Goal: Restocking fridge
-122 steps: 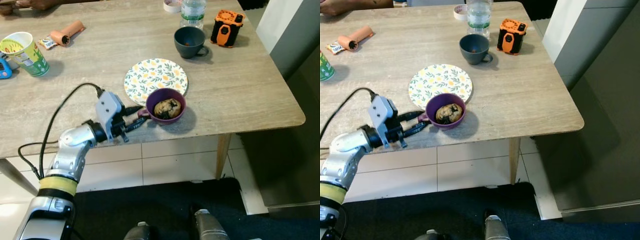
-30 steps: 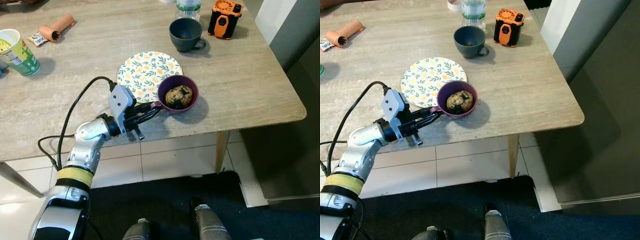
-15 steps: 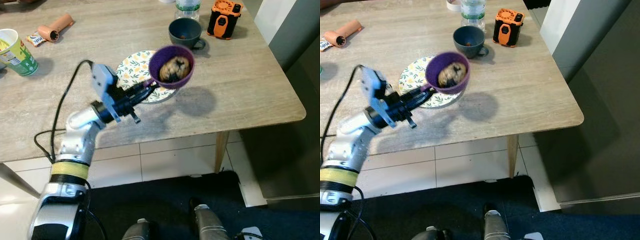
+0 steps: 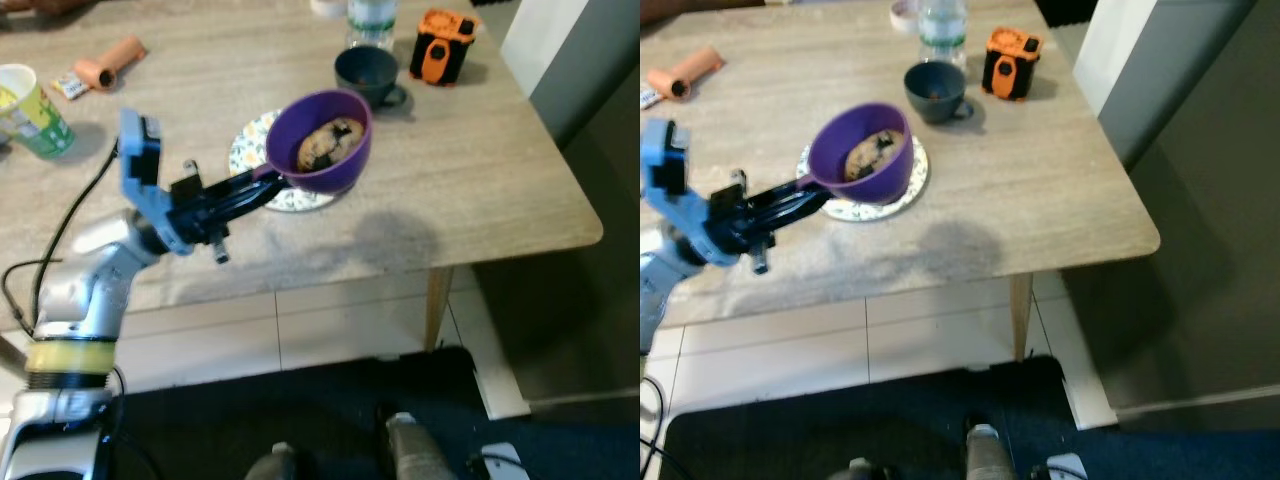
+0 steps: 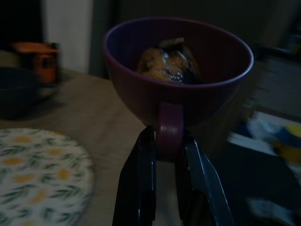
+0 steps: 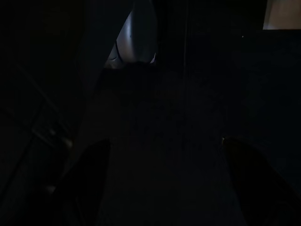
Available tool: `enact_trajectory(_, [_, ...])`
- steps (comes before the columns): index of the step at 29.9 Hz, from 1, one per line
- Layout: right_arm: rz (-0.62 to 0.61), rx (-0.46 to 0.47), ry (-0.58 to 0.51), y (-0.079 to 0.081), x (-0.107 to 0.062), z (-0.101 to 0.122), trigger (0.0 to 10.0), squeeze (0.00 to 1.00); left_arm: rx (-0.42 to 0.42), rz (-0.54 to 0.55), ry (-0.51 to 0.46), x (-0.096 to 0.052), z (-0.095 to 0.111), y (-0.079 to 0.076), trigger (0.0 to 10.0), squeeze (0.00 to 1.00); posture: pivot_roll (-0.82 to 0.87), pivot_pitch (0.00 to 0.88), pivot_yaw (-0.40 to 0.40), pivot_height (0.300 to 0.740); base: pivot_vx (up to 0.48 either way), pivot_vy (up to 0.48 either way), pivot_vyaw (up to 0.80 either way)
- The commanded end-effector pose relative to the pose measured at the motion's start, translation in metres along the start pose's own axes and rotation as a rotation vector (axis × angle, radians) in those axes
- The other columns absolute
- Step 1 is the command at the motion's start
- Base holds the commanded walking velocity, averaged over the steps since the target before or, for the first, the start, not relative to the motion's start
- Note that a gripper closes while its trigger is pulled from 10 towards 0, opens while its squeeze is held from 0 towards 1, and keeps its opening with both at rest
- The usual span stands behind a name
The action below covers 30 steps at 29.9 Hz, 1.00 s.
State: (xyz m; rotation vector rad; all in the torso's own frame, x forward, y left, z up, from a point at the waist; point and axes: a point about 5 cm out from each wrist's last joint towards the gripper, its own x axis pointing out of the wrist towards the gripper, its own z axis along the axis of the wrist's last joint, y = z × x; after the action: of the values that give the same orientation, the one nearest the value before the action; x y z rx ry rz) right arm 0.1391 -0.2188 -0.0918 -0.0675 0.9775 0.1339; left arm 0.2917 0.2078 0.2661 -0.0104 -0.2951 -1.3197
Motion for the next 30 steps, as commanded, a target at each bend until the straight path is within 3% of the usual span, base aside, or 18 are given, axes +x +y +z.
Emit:
enact_trajectory(1, [0.021,0.015,0.041,0.009,-0.001,-0.012,10.0,0.0,0.003,-0.064,0.012,-0.004,0.006,-0.009,10.0,0.0,-0.09,0.228,0.034,0.74,0.0,0.0,0.0])
enact_trajectory(10, [0.018,0.018,0.047,0.009,-0.001,-0.013,10.0,0.0,-0.049,-0.14,0.081,-0.004,-0.007,-0.023,10.0,0.0,-0.08,0.208,0.033,0.74,0.0,0.0,0.0])
enact_trajectory(14, [0.012,0.018,0.05,0.006,-0.001,-0.012,10.0,0.0,-0.061,-0.139,0.158,-0.002,-0.023,-0.03,10.0,0.0,-0.08,0.198,0.028,0.74,0.0,0.0,0.0])
enact_trajectory(16, [0.01,0.014,0.053,0.005,-0.001,-0.012,10.0,0.0,-0.061,-0.134,0.221,0.002,-0.041,-0.038,10.0,0.0,-0.07,0.192,0.025,0.74,0.0,0.0,0.0])
enact_trajectory(18, [0.01,0.014,0.053,0.005,-0.001,-0.012,10.0,0.0,-0.061,-0.134,0.221,0.002,-0.041,-0.038,10.0,0.0,-0.07,0.192,0.025,0.74,0.0,0.0,0.0])
enact_trajectory(21, [0.011,0.011,0.048,0.005,0.0,-0.008,10.0,0.0,-0.01,-0.05,0.283,0.011,-0.06,-0.037,10.0,0.0,-0.07,0.19,0.023,0.74,0.0,0.0,0.0])
enact_trajectory(23, [0.011,0.011,0.048,0.005,0.0,-0.008,10.0,0.0,-0.01,-0.05,0.283,0.011,-0.06,-0.037,10.0,0.0,-0.07,0.19,0.023,0.74,0.0,0.0,0.0])
enact_trajectory(24, [0.013,0.008,0.045,0.006,0.001,-0.006,10.0,0.0,-0.001,-0.03,0.307,0.018,-0.074,-0.041,10.0,0.0,-0.06,0.189,0.022,0.74,0.0,0.0,0.0])
enact_trajectory(30, [0.014,0.007,0.043,0.007,0.002,-0.004,10.0,0.0,-0.058,0.01,0.255,0.042,-0.1,-0.058,10.0,0.0,-0.06,0.184,0.024,0.74,0.0,0.0,0.0])
